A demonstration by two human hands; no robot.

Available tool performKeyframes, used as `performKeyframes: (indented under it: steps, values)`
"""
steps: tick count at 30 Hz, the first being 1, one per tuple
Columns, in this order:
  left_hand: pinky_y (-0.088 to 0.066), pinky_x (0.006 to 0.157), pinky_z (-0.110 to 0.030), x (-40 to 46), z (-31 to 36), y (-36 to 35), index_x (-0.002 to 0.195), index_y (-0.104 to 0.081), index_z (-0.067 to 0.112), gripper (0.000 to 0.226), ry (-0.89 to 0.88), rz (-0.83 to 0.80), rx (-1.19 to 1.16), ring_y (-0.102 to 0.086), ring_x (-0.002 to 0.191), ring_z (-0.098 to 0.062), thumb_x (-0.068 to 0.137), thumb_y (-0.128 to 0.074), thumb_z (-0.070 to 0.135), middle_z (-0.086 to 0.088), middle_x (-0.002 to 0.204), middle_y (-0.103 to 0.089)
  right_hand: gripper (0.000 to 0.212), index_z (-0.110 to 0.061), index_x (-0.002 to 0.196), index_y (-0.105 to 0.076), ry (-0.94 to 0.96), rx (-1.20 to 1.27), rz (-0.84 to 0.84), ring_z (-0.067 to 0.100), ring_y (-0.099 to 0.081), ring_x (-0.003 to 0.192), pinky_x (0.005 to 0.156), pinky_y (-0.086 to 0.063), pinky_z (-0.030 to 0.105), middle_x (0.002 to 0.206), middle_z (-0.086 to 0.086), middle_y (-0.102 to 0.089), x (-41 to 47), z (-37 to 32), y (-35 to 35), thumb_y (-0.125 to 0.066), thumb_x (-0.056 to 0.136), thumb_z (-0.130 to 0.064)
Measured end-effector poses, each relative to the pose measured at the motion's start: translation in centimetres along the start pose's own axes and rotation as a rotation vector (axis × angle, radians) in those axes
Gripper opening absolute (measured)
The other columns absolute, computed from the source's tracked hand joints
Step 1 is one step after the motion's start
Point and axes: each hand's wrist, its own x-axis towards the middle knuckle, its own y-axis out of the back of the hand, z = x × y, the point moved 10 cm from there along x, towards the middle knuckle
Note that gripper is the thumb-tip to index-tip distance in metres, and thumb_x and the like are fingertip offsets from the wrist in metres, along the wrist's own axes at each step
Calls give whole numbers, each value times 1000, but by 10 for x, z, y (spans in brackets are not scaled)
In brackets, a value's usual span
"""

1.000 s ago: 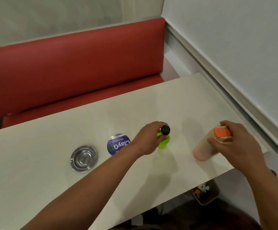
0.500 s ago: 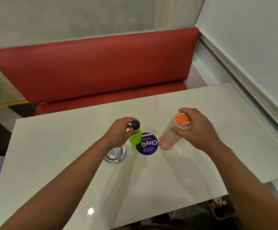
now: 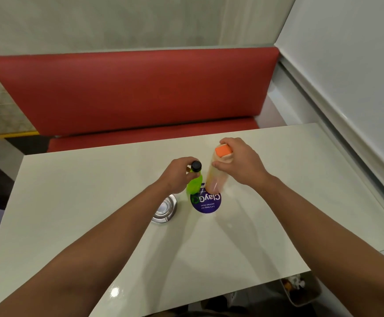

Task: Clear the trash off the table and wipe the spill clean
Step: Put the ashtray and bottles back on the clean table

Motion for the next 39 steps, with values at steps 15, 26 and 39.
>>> performKeyframes:
  steps: [15, 26, 39]
  values:
    - [-54, 87, -42, 29, -15, 12, 113, -68, 14, 24, 38, 18, 41, -65, 92, -28, 89, -75, 14, -4, 106, -70, 65, -29, 135, -52, 29, -24, 31, 17, -58, 104, 83, -47, 33, 127, -5, -53, 34, -21, -15, -80, 79, -49]
    - [-51, 85, -36, 27, -21, 10, 116, -65, 18, 25, 45, 10, 57, -64, 94, -26, 92, -73, 18, -2, 108, -69, 64, -29, 135, -51, -8, -48, 5, 19, -58, 104, 80, -43, 31, 128, -4, -52, 40, -15, -12, -80, 81, -49]
    - [-49, 83, -33, 30, -20, 9, 119, -63, 17, 27, 20, -5, 72, -63, 95, -27, 94, -71, 17, -3, 111, -68, 67, -27, 136, -52, -56, -121, 23, 22, -60, 105, 79, -43, 31, 126, -1, -54, 37, -8, -3, -79, 80, -54]
